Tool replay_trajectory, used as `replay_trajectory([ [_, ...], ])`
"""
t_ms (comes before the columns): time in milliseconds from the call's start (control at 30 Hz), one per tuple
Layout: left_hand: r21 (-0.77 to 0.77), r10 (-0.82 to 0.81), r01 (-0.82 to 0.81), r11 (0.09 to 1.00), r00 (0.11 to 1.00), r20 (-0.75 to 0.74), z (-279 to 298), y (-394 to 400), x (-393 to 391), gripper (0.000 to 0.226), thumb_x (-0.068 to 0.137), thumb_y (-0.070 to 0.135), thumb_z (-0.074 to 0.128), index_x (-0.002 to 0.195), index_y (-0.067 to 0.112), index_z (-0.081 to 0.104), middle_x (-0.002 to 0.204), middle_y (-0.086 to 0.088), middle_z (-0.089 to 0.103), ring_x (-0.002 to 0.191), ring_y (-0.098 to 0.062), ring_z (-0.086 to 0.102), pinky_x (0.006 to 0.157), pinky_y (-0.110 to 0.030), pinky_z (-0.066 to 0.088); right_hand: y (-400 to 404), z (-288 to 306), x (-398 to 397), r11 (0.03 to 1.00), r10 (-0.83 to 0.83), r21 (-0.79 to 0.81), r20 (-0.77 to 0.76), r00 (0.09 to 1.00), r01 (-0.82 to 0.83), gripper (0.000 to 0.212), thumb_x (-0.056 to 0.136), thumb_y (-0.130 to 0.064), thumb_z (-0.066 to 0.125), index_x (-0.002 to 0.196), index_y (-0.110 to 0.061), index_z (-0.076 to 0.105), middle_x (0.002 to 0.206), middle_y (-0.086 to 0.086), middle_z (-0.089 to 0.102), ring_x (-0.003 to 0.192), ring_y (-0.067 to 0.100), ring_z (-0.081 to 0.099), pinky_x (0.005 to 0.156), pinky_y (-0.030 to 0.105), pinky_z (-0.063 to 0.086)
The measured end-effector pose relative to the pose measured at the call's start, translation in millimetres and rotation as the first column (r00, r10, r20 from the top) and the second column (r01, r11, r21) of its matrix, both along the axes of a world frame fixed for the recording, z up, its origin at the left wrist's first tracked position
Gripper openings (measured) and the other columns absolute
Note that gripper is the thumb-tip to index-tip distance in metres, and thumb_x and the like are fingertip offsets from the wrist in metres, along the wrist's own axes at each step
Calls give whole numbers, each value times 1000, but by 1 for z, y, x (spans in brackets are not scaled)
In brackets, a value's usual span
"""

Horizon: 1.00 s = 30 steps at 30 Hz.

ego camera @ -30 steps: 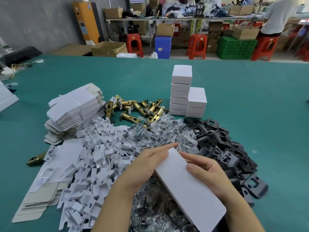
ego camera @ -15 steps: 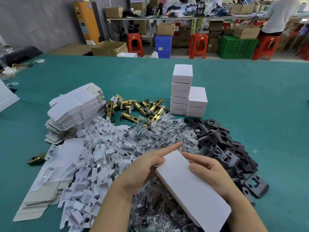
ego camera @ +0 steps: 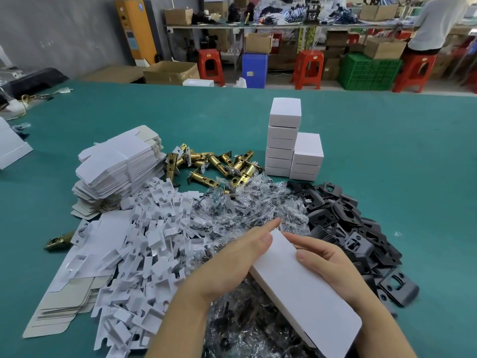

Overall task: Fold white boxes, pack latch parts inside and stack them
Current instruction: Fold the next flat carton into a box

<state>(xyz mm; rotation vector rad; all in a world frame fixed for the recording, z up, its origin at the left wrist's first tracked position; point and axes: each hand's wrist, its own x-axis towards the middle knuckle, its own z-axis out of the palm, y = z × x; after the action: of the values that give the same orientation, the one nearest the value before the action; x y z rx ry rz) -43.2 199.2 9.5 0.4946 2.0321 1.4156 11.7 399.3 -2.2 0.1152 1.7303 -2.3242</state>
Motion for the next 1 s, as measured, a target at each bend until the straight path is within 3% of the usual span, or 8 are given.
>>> replay_trajectory([
  [167, 48, -57, 60, 997, 996, -65, 0, -8, 6, 61, 86, 69, 58, 139, 76, 30, 147, 31, 42, 133, -5, 48, 111, -41, 44, 0, 0, 1, 1000, 16, 24, -34, 999, -15, 36, 81, -13, 63, 105, -31, 82, 98, 13, 79, 71, 19, 74, 55, 24, 56],
  [333, 48, -85, 89, 995, 994, -70, -3, -9, 5, 64, 87, 67, 61, 140, 76, 27, 149, 29, 41, 132, -9, 50, 109, -44, 46, 2, 0, 2, 1000, -2, 23, -45, 999, 3, 35, 82, -11, 64, 105, -29, 82, 99, 14, 79, 70, 20, 74, 55, 25, 56],
  [433, 106, -14, 22, 994, 997, -79, -5, -6, 4, 57, 88, 64, 62, 139, 71, 38, 136, 27, 55, 117, -6, 61, 100, -40, 54, 0, -2, 2, 999, -50, 20, -58, 997, 51, 29, 85, -10, 73, 107, -28, 82, 99, 14, 78, 71, 20, 74, 55, 26, 57],
  [600, 198, 193, -169, 966, 975, -110, -9, -2, -1, 44, 86, 62, 61, 130, 57, 61, 109, 17, 72, 99, -14, 66, 80, -32, 57, -2, -5, -1, 982, -188, -38, -90, 978, 186, 36, 81, -14, 64, 107, -32, 81, 102, 10, 78, 77, 21, 75, 58, 29, 58],
  [700, 196, 158, -135, 971, 981, -110, -10, 0, 1, 39, 91, 60, 56, 129, 55, 62, 114, 16, 70, 105, -15, 66, 87, -36, 57, -4, -7, 0, 984, -179, -27, -124, 976, 177, 38, 88, -14, 68, 118, -36, 76, 106, 7, 77, 80, 22, 74, 62, 30, 59],
  [767, 163, 124, -99, 982, 981, -152, -10, 2, 3, 36, 94, 58, 53, 129, 57, 62, 120, 23, 64, 108, -5, 63, 86, -30, 52, -5, -9, 0, 986, -167, -23, -130, 977, 165, 40, 89, -15, 68, 123, -36, 73, 107, 7, 75, 81, 21, 73, 63, 31, 60],
  [900, 159, 139, -110, 981, 974, -181, -10, 4, 3, 33, 96, 56, 50, 126, 58, 63, 119, 28, 60, 109, 2, 59, 86, -22, 47, -7, -12, 0, 982, -188, -17, -131, 973, 188, 34, 85, -18, 63, 114, -31, 76, 106, 8, 75, 82, 22, 73, 64, 32, 60],
  [1000, 200, 210, -177, 964, 965, -156, -13, 7, 2, 40, 88, 63, 56, 128, 60, 60, 123, 23, 65, 108, -5, 64, 88, -33, 56, -9, -14, -1, 974, -227, -14, -129, 965, 227, 29, 84, -25, 67, 111, -29, 73, 106, 9, 74, 83, 24, 72, 64, 36, 61],
])
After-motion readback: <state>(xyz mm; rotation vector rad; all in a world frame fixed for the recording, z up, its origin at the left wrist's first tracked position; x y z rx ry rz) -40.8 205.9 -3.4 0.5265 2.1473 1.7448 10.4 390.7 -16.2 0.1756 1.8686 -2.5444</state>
